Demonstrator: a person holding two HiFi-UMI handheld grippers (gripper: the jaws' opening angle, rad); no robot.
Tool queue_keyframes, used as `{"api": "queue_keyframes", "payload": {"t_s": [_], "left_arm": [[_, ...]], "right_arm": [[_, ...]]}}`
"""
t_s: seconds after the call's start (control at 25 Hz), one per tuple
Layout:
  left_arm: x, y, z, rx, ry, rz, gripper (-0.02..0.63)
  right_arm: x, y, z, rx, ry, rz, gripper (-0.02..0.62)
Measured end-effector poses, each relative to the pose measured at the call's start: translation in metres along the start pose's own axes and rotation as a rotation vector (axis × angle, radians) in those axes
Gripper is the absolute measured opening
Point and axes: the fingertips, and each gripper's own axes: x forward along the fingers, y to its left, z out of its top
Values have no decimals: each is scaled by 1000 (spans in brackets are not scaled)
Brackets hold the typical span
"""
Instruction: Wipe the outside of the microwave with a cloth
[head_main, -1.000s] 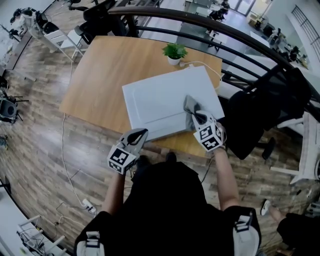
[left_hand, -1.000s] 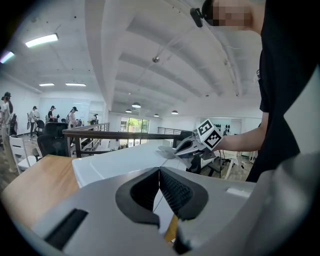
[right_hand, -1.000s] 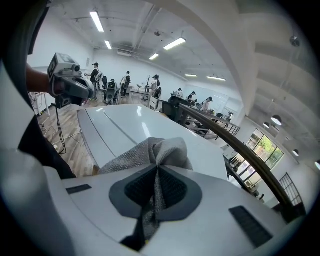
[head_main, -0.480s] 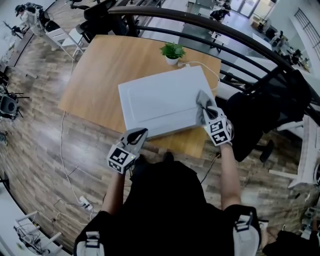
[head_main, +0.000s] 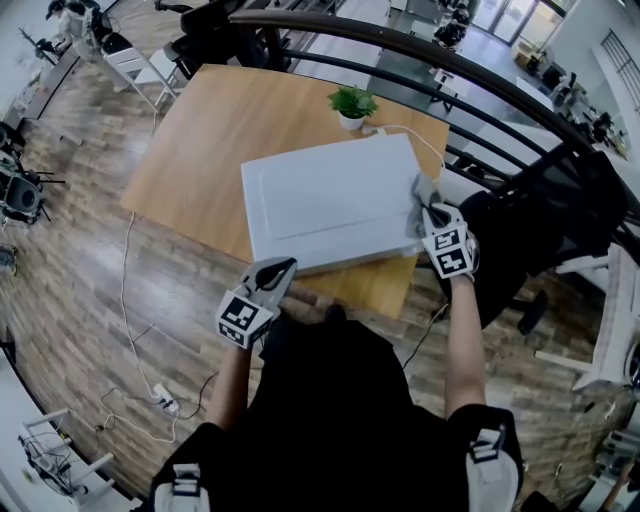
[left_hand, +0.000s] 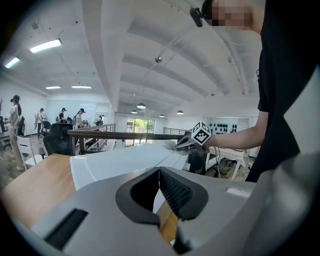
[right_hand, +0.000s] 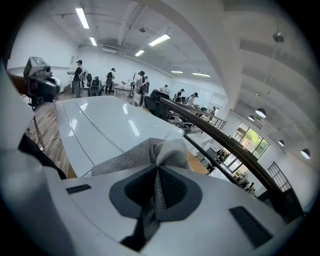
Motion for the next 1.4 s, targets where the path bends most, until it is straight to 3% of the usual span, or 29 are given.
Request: {"api": "queue_keyframes", "payload": {"t_s": [0.64,1.16,1.4], "left_arm": [[-19,-6,-2,2,3,57,3],[-25,2,-2,0,-12,62,3],[-29,3,-3,-1,-5,54,3]], "right_arm": [[29,-21,19,5,-29,34,6],[36,-4,33,-7,-15,44,5],[35,-2,34,-55,-6,-1,5]]}}
